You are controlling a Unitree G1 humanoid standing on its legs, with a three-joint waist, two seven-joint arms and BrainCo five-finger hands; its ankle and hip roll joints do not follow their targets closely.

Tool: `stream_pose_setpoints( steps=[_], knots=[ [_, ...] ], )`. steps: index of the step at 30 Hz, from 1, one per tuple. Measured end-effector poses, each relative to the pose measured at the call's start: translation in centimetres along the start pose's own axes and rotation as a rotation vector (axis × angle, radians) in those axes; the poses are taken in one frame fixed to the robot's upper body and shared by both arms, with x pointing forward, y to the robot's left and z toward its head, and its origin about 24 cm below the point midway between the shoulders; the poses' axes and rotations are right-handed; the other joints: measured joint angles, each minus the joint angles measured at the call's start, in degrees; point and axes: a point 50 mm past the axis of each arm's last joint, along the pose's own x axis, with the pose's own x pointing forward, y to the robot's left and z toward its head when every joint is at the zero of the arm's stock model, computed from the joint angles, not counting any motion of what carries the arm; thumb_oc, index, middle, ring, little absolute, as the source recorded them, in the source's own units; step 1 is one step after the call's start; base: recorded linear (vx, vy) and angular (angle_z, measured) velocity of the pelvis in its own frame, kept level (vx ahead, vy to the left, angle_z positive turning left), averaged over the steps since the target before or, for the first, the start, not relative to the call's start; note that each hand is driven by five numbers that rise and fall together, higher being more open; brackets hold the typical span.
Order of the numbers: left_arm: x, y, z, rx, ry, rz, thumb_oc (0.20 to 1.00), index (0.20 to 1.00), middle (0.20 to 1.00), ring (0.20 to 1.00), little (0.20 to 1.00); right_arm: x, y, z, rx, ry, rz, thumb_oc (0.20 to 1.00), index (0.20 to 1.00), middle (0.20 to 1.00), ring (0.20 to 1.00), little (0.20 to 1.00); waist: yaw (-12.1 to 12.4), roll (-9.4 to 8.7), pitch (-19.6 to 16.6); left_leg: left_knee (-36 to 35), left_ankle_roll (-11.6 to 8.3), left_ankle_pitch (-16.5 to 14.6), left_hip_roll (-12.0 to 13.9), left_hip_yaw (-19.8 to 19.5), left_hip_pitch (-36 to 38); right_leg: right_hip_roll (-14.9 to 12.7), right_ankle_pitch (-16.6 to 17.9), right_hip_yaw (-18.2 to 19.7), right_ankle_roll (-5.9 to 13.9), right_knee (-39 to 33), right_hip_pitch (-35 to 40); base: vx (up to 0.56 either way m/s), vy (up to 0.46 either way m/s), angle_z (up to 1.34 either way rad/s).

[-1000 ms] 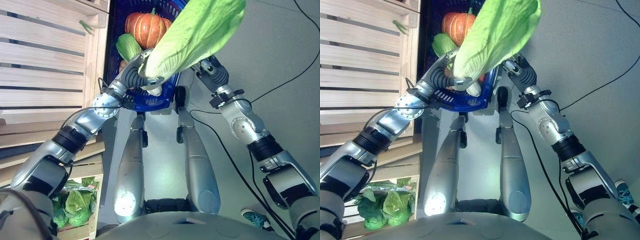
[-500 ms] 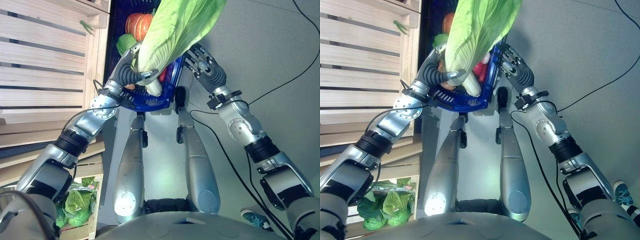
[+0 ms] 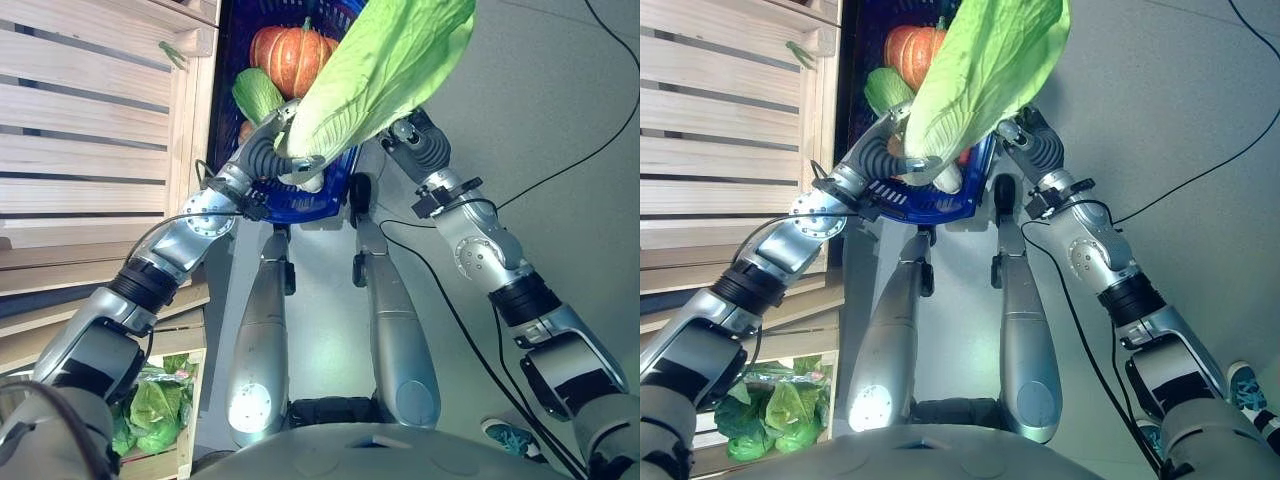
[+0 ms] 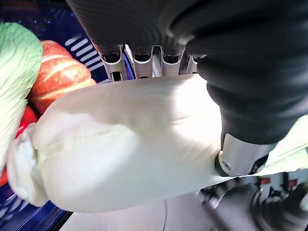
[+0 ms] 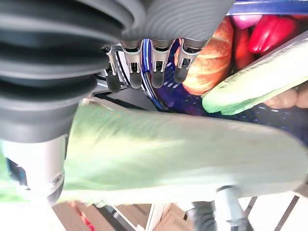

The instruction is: Pick up fruits and vegetables into the basket

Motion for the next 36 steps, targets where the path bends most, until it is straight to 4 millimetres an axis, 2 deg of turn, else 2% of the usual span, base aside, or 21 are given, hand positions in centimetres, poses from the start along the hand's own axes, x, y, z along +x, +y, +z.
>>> stream_pose_setpoints(
  steps=[5,15,16,17,18,32,33,34,35,36],
  knots=[
    [-0.1,-1.2,-0.5,0.003,0.042,-0.099,0.2,0.2,0.2,0.2,0.2,0.0,0.1,0.3,0.004,-0.022,0.022,1.0,1.0,1.0,1.0,1.0,-0.1,0.0,0.0,0.0,0.02,0.0,0.0,0.0,0.0,0.0,0.0,0.0,0.0,0.0,0.0,0.0,0.0,0.0],
    [0.8,-0.3,-0.1,0.093,0.072,-0.224,0.2,0.2,0.2,0.2,0.2,-0.1,-0.2,0.7,0.077,-0.05,0.036,1.0,1.0,1.0,1.0,1.0,-0.2,0.0,0.0,0.8,0.16,-0.5,0.0,0.1,-0.4,0.0,0.0,0.0,0.03,-0.2,0.0,0.0,0.0,0.0],
    [0.9,-0.3,-0.1,0.106,0.072,-0.23,0.2,0.2,0.2,0.2,0.2,-0.1,-0.2,0.7,0.088,-0.052,0.039,0.784,0.784,0.784,0.784,0.784,-0.2,0.0,0.0,0.8,0.15,-0.5,0.0,0.1,-0.4,0.0,0.0,-0.1,0.03,-0.3,0.0,0.0,0.0,0.0],
    [1.1,-0.2,0.0,0.12,0.072,-0.234,0.2,0.2,0.2,0.2,0.2,-0.2,-0.2,0.7,0.099,-0.054,0.045,0.467,0.467,0.467,0.467,0.467,-0.1,0.0,0.0,0.8,0.14,-0.5,0.0,0.1,-0.5,0.0,0.0,-0.1,0.03,-0.3,0.0,0.0,0.0,0.0],
    [1.1,-0.2,0.0,0.129,0.08,-0.245,0.2,0.2,0.2,0.2,0.2,-0.3,-0.3,0.8,0.1,-0.053,0.046,0.2,0.2,0.2,0.2,0.2,-0.2,0.0,0.0,0.8,0.14,-0.5,0.0,0.1,-0.5,0.0,0.0,-0.1,0.03,-0.4,0.0,0.0,0.0,0.0],
    [1.2,-0.4,0.2,0.183,0.071,-0.264,0.2,0.2,0.2,0.2,0.2,-0.6,-0.6,0.9,0.093,-0.049,0.038,0.2,0.2,0.2,0.2,0.2,-0.1,0.0,0.0,0.7,0.2,-0.6,0.0,0.1,-0.5,0.0,0.0,-0.2,0.03,-0.5,0.0,0.0,0.0,0.0],
    [1.2,-0.4,0.2,0.188,0.071,-0.264,0.304,0.304,0.304,0.304,0.304,-0.6,-0.6,0.8,0.094,-0.048,0.038,0.2,0.2,0.2,0.2,0.2,-0.1,0.0,0.0,0.7,0.2,-0.6,0.0,0.1,-0.5,0.0,0.0,-0.2,0.03,-0.5,0.0,0.0,0.0,0.0],
    [1.2,-0.4,0.2,0.19,0.071,-0.263,0.52,0.52,0.52,0.52,0.52,-0.6,-0.7,0.8,0.093,-0.047,0.037,0.2,0.2,0.2,0.2,0.2,-0.1,0.0,0.0,0.7,0.2,-0.6,0.0,0.1,-0.5,0.0,0.0,-0.2,0.03,-0.6,0.0,0.0,0.0,0.0],
    [1.2,-0.5,0.1,0.194,0.072,-0.26,1.0,1.0,1.0,1.0,1.0,-0.6,-0.7,0.8,0.093,-0.047,0.037,0.2,0.2,0.2,0.2,0.2,-0.1,0.0,0.0,0.7,0.2,-0.6,0.0,0.1,-0.6,0.0,0.0,-0.2,0.03,-0.7,0.0,0.0,0.0,0.0],
    [1.2,-0.5,0.1,0.197,0.075,-0.257,1.0,1.0,1.0,1.0,1.0,-0.6,-0.6,0.8,0.092,-0.047,0.04,0.2,0.2,0.2,0.2,0.2,-0.1,0.0,0.0,0.7,0.2,-0.6,0.1,0.1,-0.6,0.0,0.0,-0.2,0.03,-0.8,0.0,0.0,0.0,0.0]
  ],
)
